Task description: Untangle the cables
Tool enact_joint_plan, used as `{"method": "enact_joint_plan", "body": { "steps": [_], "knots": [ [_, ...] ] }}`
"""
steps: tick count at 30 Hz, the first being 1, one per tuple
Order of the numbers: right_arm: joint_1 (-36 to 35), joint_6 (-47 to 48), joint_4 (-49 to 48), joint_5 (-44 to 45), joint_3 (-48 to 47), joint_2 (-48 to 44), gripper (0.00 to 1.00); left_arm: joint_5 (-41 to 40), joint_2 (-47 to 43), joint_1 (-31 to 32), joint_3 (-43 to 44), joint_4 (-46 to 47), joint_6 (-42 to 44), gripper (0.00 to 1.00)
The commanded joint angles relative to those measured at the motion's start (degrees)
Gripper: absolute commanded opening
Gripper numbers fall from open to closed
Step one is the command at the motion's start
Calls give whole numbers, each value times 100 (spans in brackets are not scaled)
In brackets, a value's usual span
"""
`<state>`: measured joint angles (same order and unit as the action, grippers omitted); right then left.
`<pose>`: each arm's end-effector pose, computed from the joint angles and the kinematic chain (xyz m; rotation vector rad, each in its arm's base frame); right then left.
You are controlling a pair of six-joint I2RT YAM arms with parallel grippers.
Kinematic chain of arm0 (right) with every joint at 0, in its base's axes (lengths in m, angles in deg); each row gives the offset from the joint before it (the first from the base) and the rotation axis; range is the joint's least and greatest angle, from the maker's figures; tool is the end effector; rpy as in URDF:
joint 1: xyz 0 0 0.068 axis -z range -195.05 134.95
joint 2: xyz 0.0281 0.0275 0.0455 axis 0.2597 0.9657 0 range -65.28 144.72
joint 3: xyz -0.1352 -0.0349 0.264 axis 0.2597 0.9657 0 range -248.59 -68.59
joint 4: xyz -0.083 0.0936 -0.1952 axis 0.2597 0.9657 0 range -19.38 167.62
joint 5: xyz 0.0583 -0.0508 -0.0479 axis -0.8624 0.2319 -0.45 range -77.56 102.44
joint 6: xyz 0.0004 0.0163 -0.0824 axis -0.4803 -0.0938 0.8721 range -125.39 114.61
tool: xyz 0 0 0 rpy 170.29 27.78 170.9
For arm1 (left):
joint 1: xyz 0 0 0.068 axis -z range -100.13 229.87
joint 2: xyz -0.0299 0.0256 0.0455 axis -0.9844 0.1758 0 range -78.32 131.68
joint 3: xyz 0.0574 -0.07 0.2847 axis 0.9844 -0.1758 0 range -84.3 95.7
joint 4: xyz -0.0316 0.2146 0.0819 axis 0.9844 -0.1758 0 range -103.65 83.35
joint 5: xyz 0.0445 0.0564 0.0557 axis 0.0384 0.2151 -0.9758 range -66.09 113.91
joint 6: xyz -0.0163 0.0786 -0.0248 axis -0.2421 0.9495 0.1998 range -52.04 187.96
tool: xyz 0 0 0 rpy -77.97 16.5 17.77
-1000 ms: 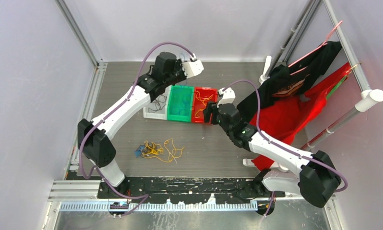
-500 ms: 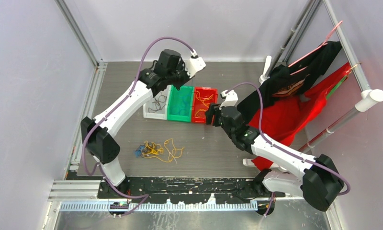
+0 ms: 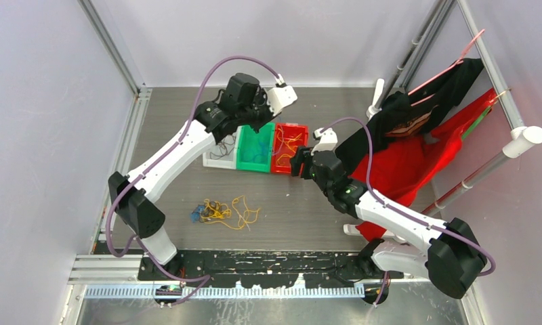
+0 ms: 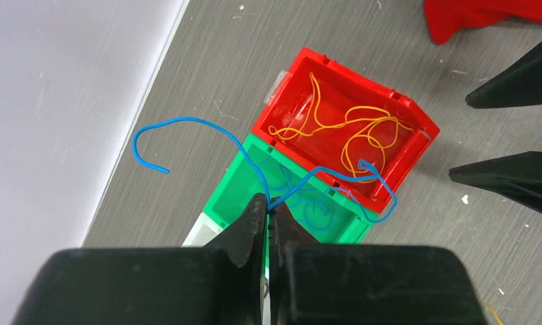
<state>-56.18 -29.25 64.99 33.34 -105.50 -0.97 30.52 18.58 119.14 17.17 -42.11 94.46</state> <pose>0.2007 0.1403 0.2776 -0.0514 1.9449 0.4022 0.2957 -0.2526 0.4034 1.2066 1.7388 -0.2549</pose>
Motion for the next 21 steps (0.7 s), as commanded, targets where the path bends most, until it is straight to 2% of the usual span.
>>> {"method": "enact_joint_plan", "body": {
  "steps": [1, 10, 15, 21],
  "knots": [
    [12, -59, -237, 50, -39, -210, 66, -185, -36, -38, -58, 267, 322, 0],
    [14, -99, -358, 107, 86, -220, 66, -699, 527, -607, 95, 828, 880, 0],
    [20, -157, -491, 137, 118, -162, 65, -729, 698, -675, -53, 860, 955, 0],
    [52, -218, -509, 144, 147, -192, 64, -419, 1125, -675, 208, 288, 675, 0]
  ]
}}
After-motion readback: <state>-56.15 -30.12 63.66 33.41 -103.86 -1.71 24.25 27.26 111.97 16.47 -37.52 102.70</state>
